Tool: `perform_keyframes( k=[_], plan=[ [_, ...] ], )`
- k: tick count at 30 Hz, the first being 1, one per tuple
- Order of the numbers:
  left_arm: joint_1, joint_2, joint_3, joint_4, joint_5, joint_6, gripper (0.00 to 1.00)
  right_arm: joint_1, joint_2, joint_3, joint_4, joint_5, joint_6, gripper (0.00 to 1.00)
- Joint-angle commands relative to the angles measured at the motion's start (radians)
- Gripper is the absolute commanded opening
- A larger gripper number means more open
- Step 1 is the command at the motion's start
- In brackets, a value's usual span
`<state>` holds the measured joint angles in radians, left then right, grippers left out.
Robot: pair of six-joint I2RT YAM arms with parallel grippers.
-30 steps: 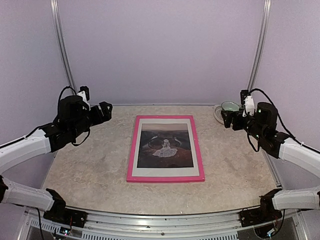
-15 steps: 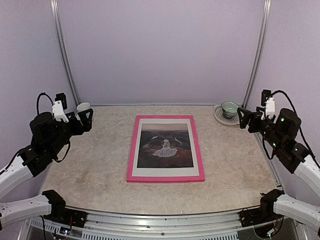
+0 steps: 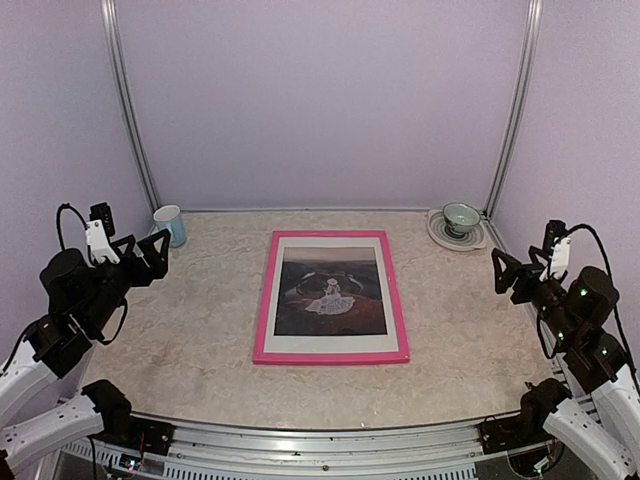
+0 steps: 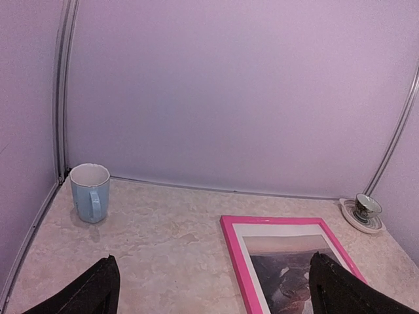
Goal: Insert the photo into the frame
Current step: Reset both arms
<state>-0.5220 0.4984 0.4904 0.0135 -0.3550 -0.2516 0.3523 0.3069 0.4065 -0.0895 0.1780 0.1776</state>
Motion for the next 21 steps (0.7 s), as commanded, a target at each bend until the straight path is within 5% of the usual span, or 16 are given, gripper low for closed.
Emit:
perform_keyframes(
  k=[1, 9, 21],
  plan=[
    [0.008, 0.001, -0.002, -0.06, -0.016, 0.024, 0.99, -0.007, -0.028, -0.035, 0.0, 0.043, 0.006, 0.99],
    [0.008, -0.043, -0.019, -0.194, -0.123, -0.055, 0.99, -0.007, 0.018, -0.048, 0.008, 0.072, 0.007, 0.99],
    [0.005, -0.337, -0.072, -0.28, -0.315, -0.063, 0.99, -0.007, 0.025, -0.09, 0.036, 0.077, -0.005, 0.99]
  ],
)
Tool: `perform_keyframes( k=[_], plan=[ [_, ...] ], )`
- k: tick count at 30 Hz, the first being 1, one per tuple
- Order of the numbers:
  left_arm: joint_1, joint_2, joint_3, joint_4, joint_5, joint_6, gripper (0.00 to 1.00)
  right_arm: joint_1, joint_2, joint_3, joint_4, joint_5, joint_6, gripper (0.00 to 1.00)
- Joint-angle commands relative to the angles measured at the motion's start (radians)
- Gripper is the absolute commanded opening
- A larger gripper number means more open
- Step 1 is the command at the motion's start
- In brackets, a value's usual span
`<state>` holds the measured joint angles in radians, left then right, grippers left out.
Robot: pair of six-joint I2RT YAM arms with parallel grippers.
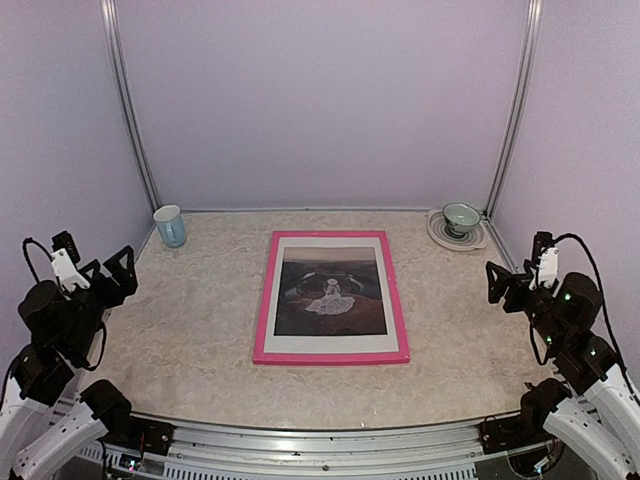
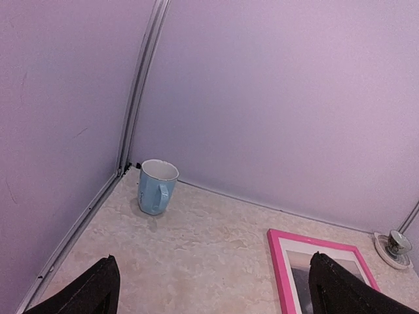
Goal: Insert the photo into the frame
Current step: Reset both arms
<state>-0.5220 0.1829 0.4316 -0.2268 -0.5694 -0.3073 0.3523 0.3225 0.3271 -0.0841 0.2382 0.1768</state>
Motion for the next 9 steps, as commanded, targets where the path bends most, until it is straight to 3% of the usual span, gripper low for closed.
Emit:
perform_keyframes(
  k=[1, 9],
  plan=[
    [0.006, -0.015, -0.011, -0.042, -0.098, -0.006, 0.99, -0.007, 0.012, -0.01, 0.031, 0.017, -0.006, 0.99],
    [0.005, 0.024, -0.003, -0.048, -0.092, -0.009, 0.99, -0.006, 0.018, -0.01, 0.021, 0.037, -0.006, 0.99]
  ],
)
